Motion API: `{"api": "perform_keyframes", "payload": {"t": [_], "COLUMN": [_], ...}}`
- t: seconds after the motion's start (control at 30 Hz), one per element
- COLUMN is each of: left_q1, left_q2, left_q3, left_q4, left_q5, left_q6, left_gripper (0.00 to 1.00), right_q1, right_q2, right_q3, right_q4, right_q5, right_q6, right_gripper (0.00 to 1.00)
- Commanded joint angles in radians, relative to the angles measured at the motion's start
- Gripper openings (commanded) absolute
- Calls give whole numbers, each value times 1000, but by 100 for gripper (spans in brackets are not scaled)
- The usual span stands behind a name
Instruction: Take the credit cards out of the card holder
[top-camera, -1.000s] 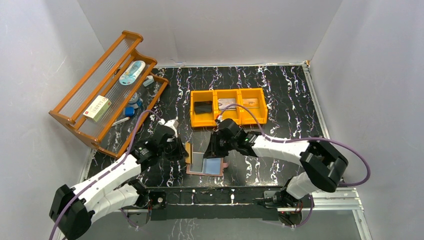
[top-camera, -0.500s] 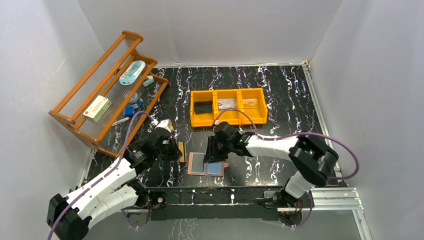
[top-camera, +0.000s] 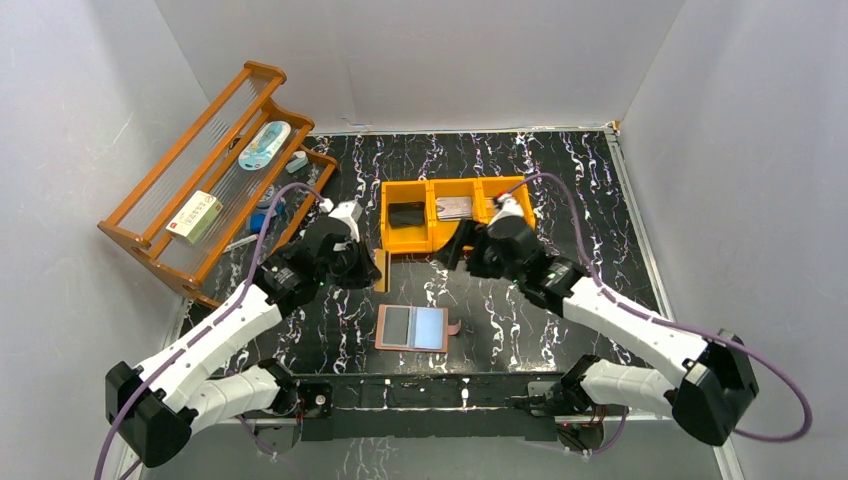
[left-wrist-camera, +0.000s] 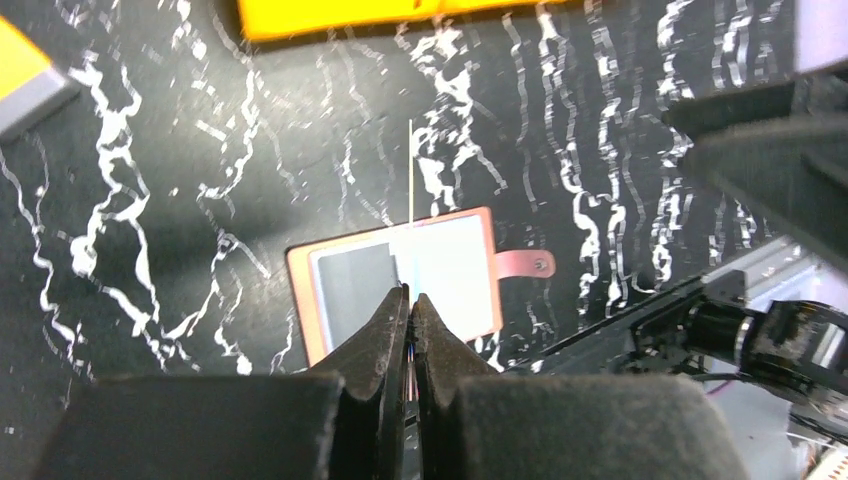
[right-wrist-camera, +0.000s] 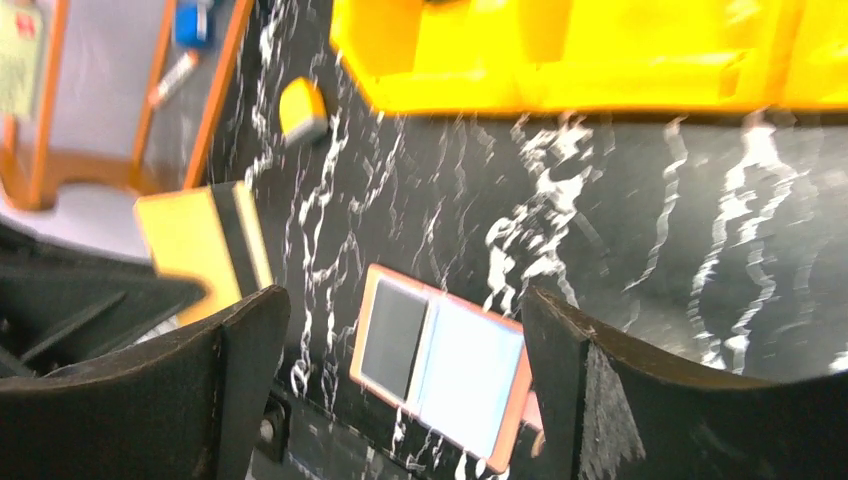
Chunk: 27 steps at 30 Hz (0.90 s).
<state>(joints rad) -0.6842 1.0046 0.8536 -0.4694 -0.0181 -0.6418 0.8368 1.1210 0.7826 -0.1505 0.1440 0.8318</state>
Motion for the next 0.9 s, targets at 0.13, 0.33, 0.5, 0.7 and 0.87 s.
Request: {"api": "perform_keyframes", "payload": {"t": [0.13,0.33,0.5,0.7,0.87], "left_q1": [118,209,283,313,313], "left_q2": [31,76,117,148,159], "left_q3": [82,76,50,67,-2], "left_q4": [138,261,383,454,673], "left_q5": [275,458,639,738,809], "left_q6": [59,-3,-95,-156,-306], "left_gripper": [0,0,0,0,0], "right_q1": [-373,-377,-378,-377,-377], "right_q2": [49,119,131,129,117], "right_q3": [-39,-31,-36,-39,-32], "right_q4": [138,305,381,458,488], "right_q5": [-540,-731,-779,-844,-882], "right_q6": [-30,33,62,94,122], "right_gripper": [90,86,86,86,86]}}
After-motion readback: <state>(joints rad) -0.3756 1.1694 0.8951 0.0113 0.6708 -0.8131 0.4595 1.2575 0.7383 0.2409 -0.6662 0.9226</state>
